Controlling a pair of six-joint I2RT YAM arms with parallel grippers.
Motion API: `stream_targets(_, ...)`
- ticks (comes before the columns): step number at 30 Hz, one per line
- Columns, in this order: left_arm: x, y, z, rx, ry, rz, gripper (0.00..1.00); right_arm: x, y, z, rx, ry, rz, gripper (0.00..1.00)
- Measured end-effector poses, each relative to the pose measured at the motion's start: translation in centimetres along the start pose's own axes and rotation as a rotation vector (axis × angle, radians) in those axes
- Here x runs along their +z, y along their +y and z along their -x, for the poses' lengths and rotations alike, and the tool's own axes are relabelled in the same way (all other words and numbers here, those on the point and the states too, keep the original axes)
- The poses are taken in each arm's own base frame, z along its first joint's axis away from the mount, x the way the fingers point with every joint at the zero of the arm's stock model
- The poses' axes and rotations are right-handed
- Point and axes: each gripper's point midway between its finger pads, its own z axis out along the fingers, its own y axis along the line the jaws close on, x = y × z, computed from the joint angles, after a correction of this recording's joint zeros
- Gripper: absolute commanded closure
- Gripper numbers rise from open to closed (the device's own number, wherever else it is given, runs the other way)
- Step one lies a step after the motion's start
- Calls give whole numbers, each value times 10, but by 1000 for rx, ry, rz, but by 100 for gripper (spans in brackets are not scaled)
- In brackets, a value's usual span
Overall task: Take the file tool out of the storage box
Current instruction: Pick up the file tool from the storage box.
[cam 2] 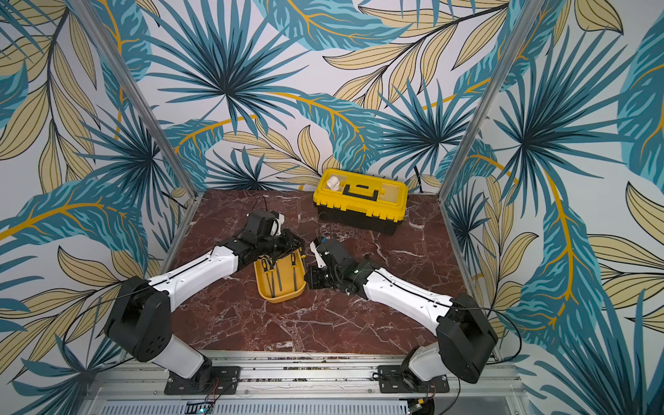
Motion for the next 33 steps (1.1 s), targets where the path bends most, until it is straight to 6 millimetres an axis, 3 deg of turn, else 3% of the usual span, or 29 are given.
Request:
stream_targets(12, 0, 1, 1, 2, -8, 7, 88, 0, -2, -1, -1, 2, -8, 92)
stream_targets(18, 0, 0, 1, 1, -7, 5, 77, 0, -2, 0, 0, 1, -9, 98)
stream_targets(27, 1, -4, -2, -3, 9, -19, 42, 0, -1, 2, 4, -13, -8, 100)
stream_targets(31, 1, -6, -3, 15, 16, -25, 19, 1, -8, 2, 14, -24, -35, 100)
stream_targets(33, 1, -4, -5, 30, 27, -20, 12, 2, -12, 2, 16, -31, -56, 100)
